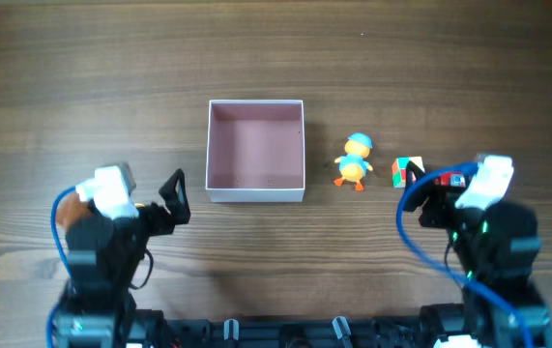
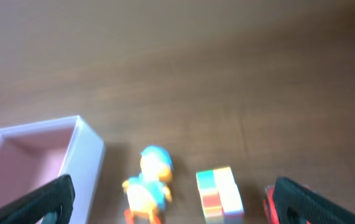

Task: Pack container
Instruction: 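Lower the right gripper onto the red toy truck and grasp it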

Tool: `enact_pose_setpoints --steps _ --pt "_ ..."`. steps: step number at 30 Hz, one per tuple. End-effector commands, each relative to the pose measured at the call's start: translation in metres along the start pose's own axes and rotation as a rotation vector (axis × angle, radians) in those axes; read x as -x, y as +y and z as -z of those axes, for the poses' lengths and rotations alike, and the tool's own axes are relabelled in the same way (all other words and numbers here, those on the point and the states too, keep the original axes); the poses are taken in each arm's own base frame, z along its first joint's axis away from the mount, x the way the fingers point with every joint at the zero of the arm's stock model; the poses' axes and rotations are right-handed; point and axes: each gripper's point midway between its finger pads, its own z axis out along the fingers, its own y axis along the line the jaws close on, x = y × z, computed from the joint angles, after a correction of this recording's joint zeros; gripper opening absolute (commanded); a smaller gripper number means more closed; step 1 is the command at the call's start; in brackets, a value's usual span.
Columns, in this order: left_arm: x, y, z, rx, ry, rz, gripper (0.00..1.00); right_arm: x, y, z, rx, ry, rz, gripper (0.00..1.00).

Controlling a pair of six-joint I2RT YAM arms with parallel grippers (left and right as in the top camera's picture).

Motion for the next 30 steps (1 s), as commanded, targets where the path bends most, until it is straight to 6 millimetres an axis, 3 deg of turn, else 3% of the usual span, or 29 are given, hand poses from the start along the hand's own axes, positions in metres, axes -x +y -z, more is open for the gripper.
enact_pose_setpoints --steps 1,4,6,10,13,15,17,20,24,30 --pt "0.016 -0.007 -0.005 0.042 0.154 0.027 1.00 0.022 -0.010 -0.002 -0.092 0.160 -0.054 1.00" --pt "0.002 -0.003 -0.012 0.085 0.298 0.045 1.00 0.023 -0.019 -0.001 -0.141 0.368 -0.117 1.00" --pt "-0.009 0.001 -0.013 0.105 0.352 0.051 1.00 0.022 -0.010 -0.004 -0.091 0.473 -0.161 1.00" --pt "-0.016 0.003 -0.010 0.115 0.381 0.055 1.00 0.012 -0.015 -0.010 -0.107 0.560 -0.111 1.00" --pt "-0.017 0.004 -0.010 0.117 0.386 0.055 1.00 0.002 -0.073 -0.012 -0.387 0.630 -0.017 1.00" --pt "-0.017 0.004 -0.010 0.117 0.385 0.055 1.00 -0.005 -0.090 -0.020 -0.406 0.691 0.036 1.00" --pt "-0.016 0.003 -0.011 0.115 0.379 0.054 1.00 -0.022 -0.098 -0.038 -0.329 0.788 0.086 1.00" --pt "-0.015 0.003 -0.011 0.114 0.378 0.054 1.00 -0.049 -0.115 -0.056 -0.347 0.897 0.045 1.00" --pt "-0.015 0.003 -0.011 0.114 0.377 0.054 1.00 -0.079 -0.127 -0.089 -0.342 0.912 -0.005 1.00" --pt "-0.015 0.003 -0.011 0.114 0.377 0.054 1.00 -0.117 -0.135 -0.103 -0.339 0.978 -0.040 1.00"
